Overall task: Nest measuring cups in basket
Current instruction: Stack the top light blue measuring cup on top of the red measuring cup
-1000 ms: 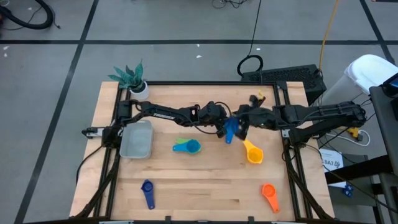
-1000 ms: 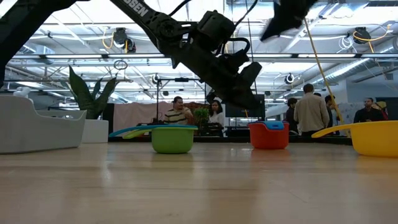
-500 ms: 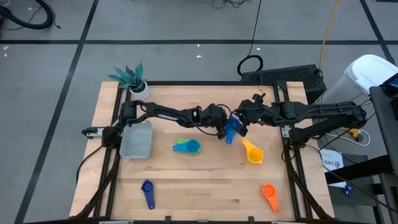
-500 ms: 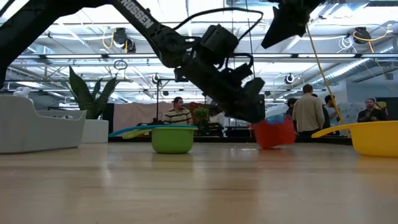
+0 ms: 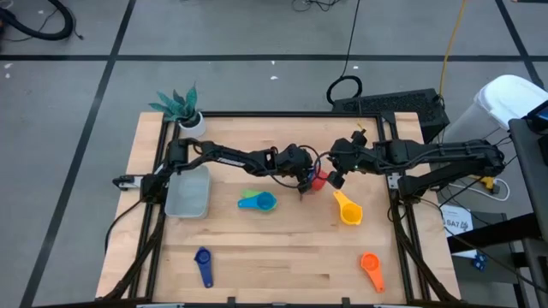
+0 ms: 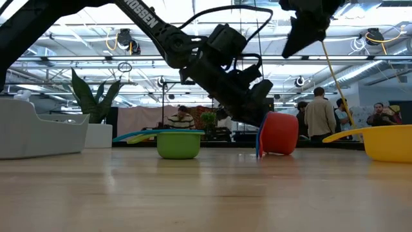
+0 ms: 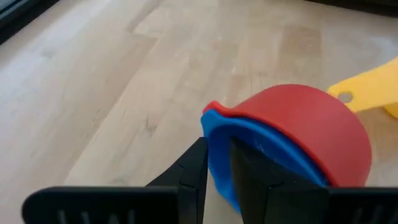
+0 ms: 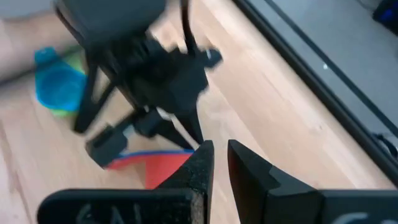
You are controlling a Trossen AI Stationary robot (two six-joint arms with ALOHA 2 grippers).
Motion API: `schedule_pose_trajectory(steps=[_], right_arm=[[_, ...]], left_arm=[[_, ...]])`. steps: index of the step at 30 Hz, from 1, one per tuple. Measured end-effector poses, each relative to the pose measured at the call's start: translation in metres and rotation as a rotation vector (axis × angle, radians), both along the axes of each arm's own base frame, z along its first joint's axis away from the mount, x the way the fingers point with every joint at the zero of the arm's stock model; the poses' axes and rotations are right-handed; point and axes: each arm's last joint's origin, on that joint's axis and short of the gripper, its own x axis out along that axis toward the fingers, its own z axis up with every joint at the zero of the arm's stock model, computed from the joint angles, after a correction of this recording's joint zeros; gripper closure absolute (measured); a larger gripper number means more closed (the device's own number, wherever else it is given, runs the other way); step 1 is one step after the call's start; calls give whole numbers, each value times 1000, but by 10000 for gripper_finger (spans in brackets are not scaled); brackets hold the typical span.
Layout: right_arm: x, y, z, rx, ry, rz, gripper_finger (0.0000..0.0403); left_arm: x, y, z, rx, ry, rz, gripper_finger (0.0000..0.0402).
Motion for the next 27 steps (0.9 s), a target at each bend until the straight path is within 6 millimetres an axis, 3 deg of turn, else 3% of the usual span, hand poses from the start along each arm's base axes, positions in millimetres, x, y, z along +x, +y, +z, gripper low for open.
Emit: schedule_pose_trajectory(steps=[7, 17, 21, 27], right_arm=[[-5, 0, -9, 42, 33, -63, 360], [-14, -10, -89, 251, 122, -62, 360], [-15, -9, -109, 322, 79, -43, 360], [-19, -7, -124, 380, 63, -40, 360]], left_arm=[[0, 1, 0, -1, 2, 2, 335], [-1, 0, -1, -8, 10, 4, 335], [-1, 0, -1, -9, 17, 4, 335], [-1, 0, -2, -10, 22, 5, 335]])
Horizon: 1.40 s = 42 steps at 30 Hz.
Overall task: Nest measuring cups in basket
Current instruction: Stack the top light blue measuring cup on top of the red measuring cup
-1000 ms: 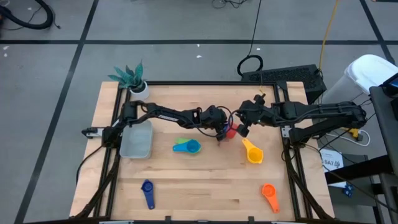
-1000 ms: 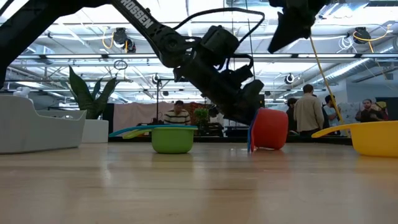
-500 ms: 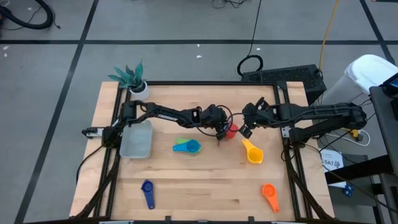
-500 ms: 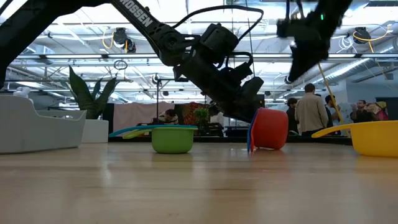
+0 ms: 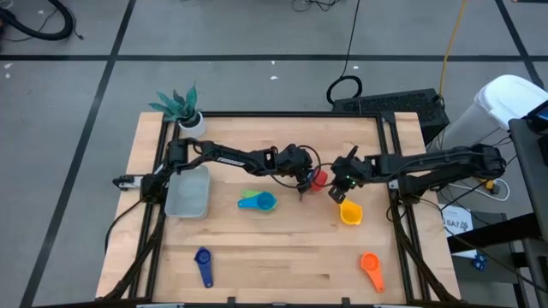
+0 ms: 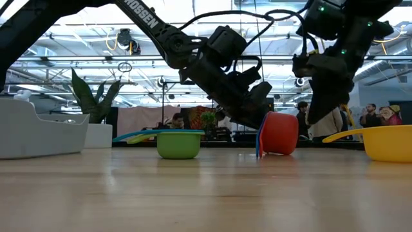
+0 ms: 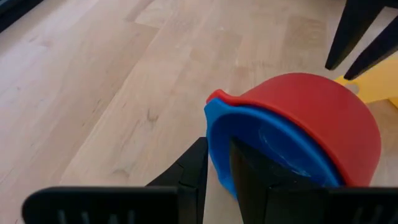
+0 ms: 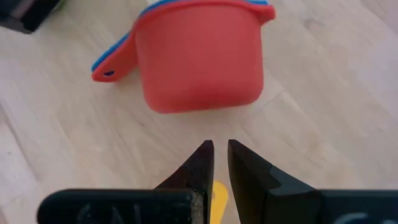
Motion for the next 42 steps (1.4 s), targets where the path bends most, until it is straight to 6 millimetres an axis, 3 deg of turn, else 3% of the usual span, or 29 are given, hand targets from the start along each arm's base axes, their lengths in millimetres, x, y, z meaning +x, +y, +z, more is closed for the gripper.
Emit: schedule_pose_trajectory(steps=[7, 15, 20, 30, 42], right_arm=[[5, 0, -7, -5, -118, -9, 360], [7, -1, -24, 2, -81, -20, 367], [18, -1, -29, -23, -128, 14, 399], [36, -2, -49, -10, -136, 44, 402], [43, -2, -52, -30, -183, 67, 403]], left_arm=[[0, 0, 0, -3, 0, 2, 335], [0, 0, 0, -11, -1, 7, 335], [0, -1, 0, -13, 0, 7, 335], [-4, -4, 12, -17, 7, 2, 335], [-7, -8, 15, -39, 39, 10, 335]])
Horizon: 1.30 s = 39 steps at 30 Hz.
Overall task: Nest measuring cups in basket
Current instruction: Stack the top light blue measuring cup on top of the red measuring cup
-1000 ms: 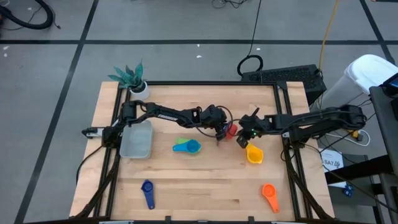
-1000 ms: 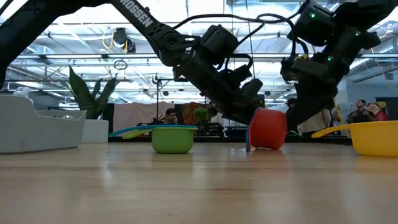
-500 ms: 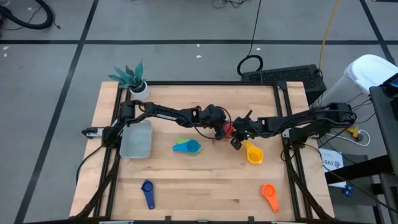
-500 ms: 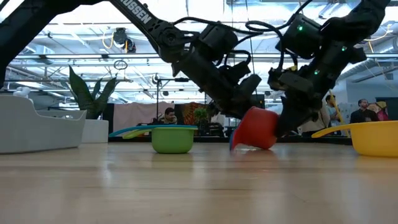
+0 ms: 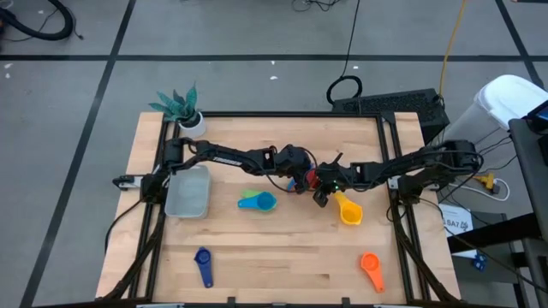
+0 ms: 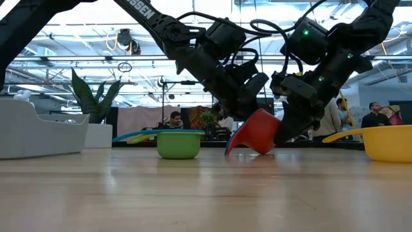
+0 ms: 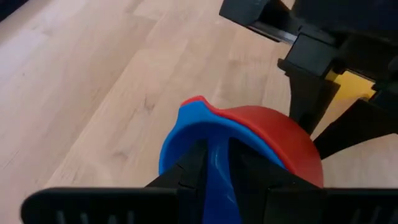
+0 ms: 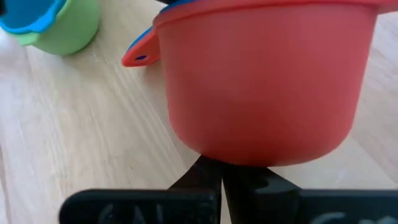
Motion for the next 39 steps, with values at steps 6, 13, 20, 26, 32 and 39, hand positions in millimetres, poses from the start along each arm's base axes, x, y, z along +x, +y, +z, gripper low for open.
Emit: schedule_pose_trajectory(steps=[6, 13, 20, 26, 32, 39], right_arm=[[0, 0, 0, 9, -6, -11, 403], [6, -1, 5, -6, -82, -1, 403], [7, -2, 7, -12, -98, 3, 403], [7, -2, 6, -13, -95, 5, 403], [7, -2, 6, 1, -96, 18, 403], [7, 0, 6, 30, -93, 35, 403]], left_arm=[[-5, 0, 8, 9, 31, -5, 335], [-15, -2, 32, 69, 55, 11, 335], [-18, -3, 37, 62, 69, 21, 335], [-18, -4, 37, 55, 68, 27, 335], [-18, -4, 37, 52, 65, 24, 335], [-15, -9, 40, 70, 35, 1, 335]])
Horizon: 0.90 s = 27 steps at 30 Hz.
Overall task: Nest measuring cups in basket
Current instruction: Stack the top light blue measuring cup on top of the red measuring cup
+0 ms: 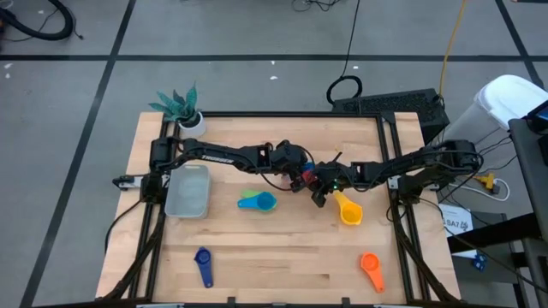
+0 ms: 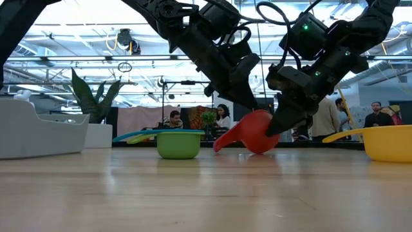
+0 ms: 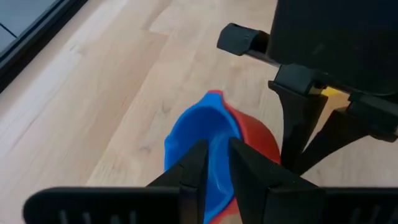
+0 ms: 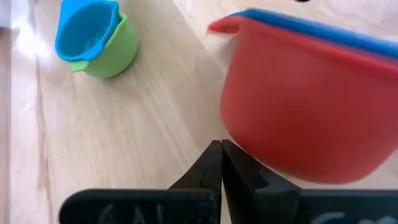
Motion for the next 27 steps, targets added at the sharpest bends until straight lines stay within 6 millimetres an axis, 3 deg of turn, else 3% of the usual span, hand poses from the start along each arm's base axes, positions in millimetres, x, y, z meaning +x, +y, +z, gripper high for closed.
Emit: schedule_pose_trajectory(steps=[8, 15, 21, 27], right_arm=[[-1, 4, 5, 45, -19, 61, 403], [-11, 16, 32, 54, -111, 128, 403], [-32, 11, 59, -103, -145, 48, 403], [-45, -4, 61, -247, -62, -22, 403]], left_arm=[[3, -9, 2, -1, -32, -18, 335], [3, -8, 3, 3, -40, -17, 335], [2, -5, 2, 5, -24, -11, 335], [5, -5, 6, 7, -75, -9, 335]])
